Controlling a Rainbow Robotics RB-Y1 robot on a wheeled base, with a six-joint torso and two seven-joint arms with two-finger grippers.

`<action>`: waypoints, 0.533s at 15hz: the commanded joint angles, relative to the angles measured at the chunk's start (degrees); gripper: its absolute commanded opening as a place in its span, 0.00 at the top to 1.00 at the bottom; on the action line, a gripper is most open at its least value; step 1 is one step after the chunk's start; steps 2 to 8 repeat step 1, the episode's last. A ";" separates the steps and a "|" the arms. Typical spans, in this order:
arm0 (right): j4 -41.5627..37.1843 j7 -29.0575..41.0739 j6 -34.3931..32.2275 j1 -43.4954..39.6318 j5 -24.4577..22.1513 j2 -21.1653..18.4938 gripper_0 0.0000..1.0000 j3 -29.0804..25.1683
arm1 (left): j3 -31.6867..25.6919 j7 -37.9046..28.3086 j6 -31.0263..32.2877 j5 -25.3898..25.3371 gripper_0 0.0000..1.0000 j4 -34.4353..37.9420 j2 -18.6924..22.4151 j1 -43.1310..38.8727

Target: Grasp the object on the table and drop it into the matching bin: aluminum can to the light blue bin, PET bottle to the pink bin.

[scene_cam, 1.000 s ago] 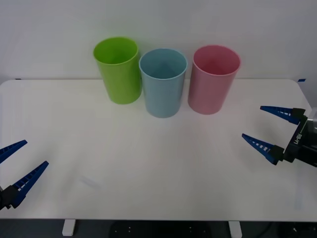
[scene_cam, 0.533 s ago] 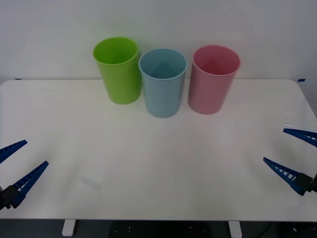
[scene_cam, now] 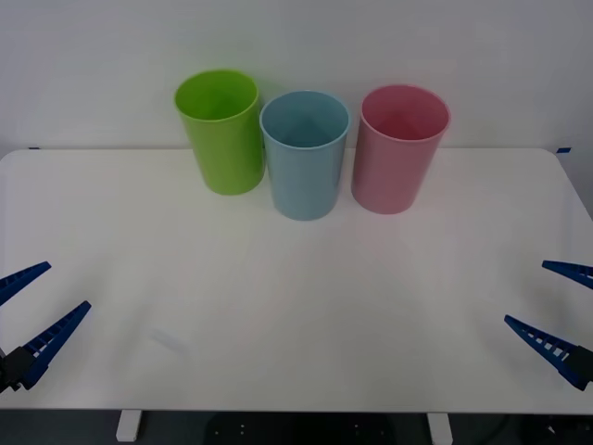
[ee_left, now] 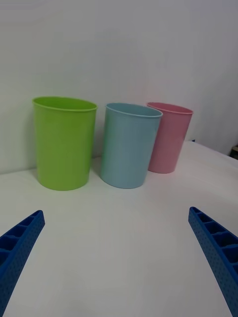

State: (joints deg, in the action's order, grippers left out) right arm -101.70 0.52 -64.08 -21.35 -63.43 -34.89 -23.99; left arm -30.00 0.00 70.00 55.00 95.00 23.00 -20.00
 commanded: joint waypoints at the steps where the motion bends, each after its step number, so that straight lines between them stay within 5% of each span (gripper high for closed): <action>1: 0.01 0.00 0.00 0.00 -0.03 0.00 0.00 0.00 | 0.00 0.00 0.00 0.00 0.00 0.00 0.00 0.00; 8: 0.01 0.00 0.00 0.00 -0.03 0.00 0.00 0.00 | 0.00 0.00 0.00 0.00 0.00 0.00 0.00 0.00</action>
